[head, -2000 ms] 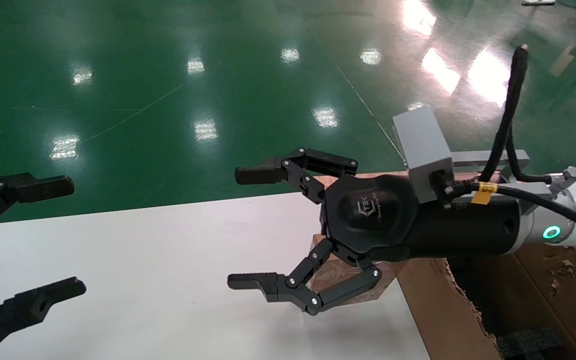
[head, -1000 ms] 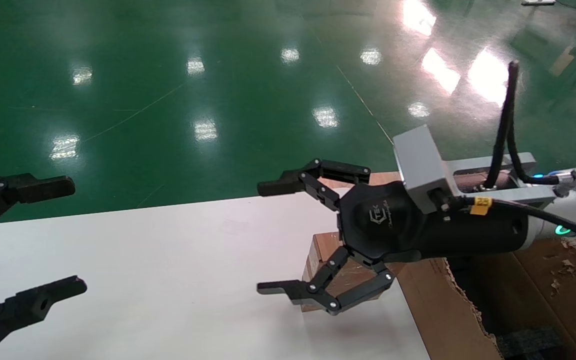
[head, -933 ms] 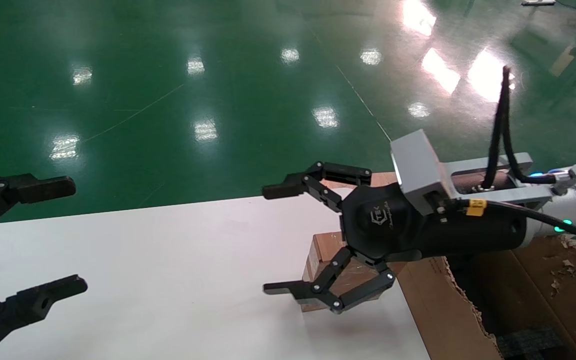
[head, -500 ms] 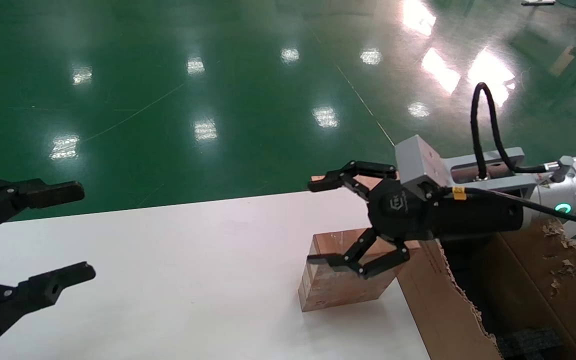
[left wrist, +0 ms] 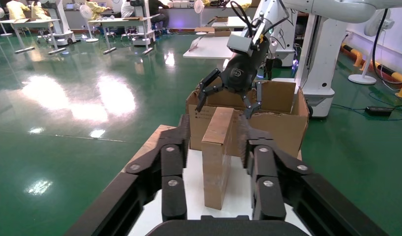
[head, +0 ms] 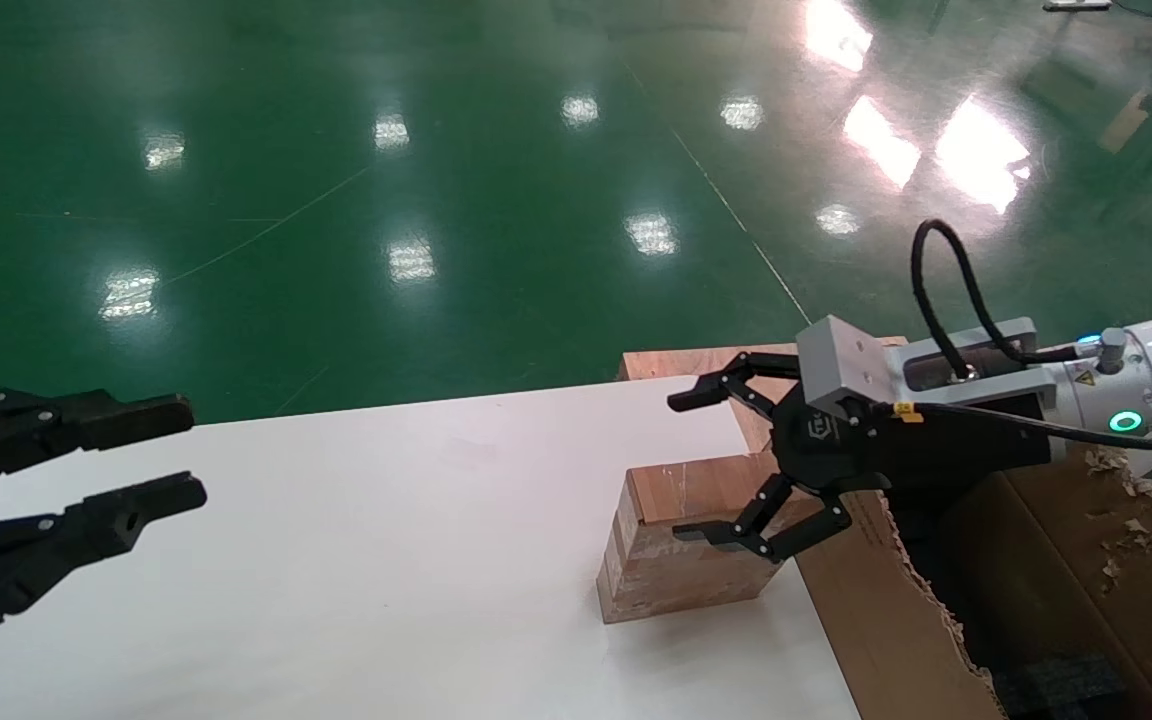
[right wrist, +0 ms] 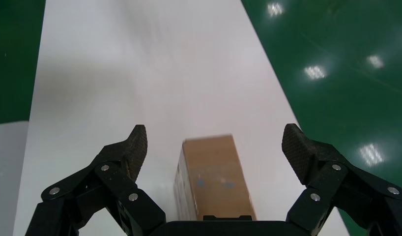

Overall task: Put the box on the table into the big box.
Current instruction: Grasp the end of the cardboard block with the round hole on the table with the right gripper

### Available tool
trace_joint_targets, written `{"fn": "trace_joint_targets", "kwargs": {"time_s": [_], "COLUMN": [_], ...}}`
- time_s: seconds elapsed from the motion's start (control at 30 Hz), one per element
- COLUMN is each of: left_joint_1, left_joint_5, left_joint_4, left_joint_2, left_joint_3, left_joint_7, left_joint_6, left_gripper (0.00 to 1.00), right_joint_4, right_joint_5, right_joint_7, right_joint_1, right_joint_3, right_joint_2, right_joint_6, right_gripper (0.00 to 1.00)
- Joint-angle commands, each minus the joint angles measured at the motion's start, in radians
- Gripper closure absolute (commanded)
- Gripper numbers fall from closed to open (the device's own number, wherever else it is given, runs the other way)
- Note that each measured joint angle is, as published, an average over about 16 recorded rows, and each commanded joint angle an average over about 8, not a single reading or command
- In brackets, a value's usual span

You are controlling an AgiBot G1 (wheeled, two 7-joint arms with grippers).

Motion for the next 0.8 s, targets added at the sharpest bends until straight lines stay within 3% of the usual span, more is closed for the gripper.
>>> {"fn": "trace_joint_targets", "kwargs": {"time_s": [0.03,0.47,0.8], "left_joint_1": [0.000,0.000,0.000], "left_joint_5": [0.000,0.000,0.000], "left_joint_4": [0.000,0.000,0.000], "left_joint_2": [0.000,0.000,0.000], "left_joint_3": [0.000,0.000,0.000], "left_joint_7": [0.000,0.000,0.000], "left_joint_6": [0.000,0.000,0.000], "left_gripper": [1.00,1.00,1.00], "right_joint_4": [-0.018,-0.006,-0.057], "right_joint_5": [-0.006,-0.009,-0.012], "right_joint_7": [-0.014,-0.027,-0.107], "right_joint_1": [0.016,0.020,0.043], "right_joint_3": [-0.028,-0.069,-0.161], "right_joint_2": [0.001,0.003,0.018], "right_joint_6": [0.000,0.011,0.002], "right_gripper": [0.00,0.00,0.00]}}
